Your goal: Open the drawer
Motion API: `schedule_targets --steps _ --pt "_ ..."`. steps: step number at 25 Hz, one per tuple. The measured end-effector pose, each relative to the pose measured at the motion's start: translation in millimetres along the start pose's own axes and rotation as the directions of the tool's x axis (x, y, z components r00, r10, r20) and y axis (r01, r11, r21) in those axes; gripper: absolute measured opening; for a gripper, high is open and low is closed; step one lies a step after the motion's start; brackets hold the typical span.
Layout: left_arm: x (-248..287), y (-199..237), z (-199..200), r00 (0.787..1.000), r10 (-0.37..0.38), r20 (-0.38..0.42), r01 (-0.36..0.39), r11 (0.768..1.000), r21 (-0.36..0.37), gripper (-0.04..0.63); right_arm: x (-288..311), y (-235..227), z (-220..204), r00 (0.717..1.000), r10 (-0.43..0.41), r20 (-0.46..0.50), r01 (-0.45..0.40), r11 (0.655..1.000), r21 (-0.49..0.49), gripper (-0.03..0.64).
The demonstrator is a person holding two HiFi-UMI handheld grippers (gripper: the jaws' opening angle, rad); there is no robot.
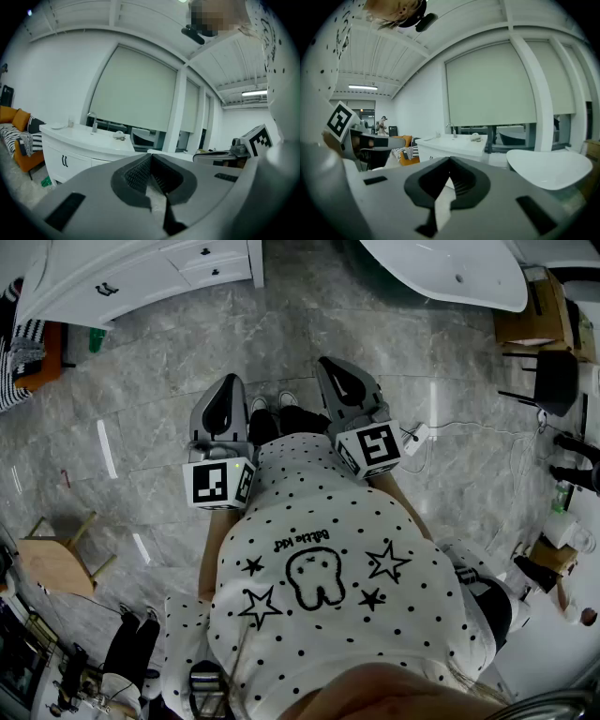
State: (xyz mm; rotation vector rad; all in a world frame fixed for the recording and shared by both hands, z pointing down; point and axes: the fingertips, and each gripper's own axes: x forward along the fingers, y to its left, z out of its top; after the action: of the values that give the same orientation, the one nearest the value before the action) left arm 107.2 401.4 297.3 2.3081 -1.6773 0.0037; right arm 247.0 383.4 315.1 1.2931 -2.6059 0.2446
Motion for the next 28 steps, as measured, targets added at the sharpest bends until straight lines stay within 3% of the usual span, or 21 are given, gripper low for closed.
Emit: schedule_targets --steps 28 --pt "-2.3 -7.7 -2.5 0.998 0.053 0.018 -0.053 0.999 0.008 0.005 -3.0 -8.7 -0.9 0.999 0.047 0.023 -0.046 0.999 -0.021 0.015"
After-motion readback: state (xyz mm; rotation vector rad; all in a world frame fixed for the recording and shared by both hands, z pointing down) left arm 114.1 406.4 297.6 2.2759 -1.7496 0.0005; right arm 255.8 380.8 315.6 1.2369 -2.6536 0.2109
